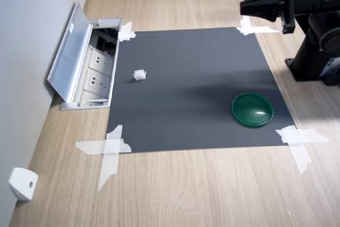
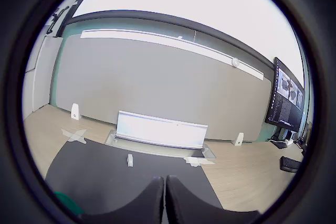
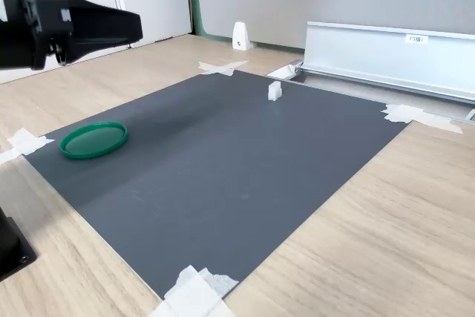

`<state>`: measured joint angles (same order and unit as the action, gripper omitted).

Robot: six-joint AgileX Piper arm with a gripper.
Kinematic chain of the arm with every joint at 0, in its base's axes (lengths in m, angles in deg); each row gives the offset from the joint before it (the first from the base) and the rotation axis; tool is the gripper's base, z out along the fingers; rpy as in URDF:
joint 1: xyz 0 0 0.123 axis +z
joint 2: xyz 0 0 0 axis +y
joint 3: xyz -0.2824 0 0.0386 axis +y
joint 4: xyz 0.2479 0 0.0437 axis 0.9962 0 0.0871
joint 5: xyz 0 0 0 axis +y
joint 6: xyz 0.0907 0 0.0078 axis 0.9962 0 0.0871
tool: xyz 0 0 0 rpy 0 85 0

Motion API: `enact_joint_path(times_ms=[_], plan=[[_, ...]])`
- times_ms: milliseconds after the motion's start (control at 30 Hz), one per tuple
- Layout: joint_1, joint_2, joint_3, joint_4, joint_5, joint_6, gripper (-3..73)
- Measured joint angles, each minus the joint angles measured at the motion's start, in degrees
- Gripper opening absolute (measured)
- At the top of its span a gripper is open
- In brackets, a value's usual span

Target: Grasp a white terminal and put it on the green lid.

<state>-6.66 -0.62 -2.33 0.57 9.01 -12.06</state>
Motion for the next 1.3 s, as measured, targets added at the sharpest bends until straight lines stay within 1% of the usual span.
enact_joint_path(times_ms=[1067, 1300], plan=[[0.0, 0.0, 0.0, 0.0, 0.0, 0.0, -0.9], [0.0, 0.0, 0.0, 1.4, 0.0, 0.0, -0.9]])
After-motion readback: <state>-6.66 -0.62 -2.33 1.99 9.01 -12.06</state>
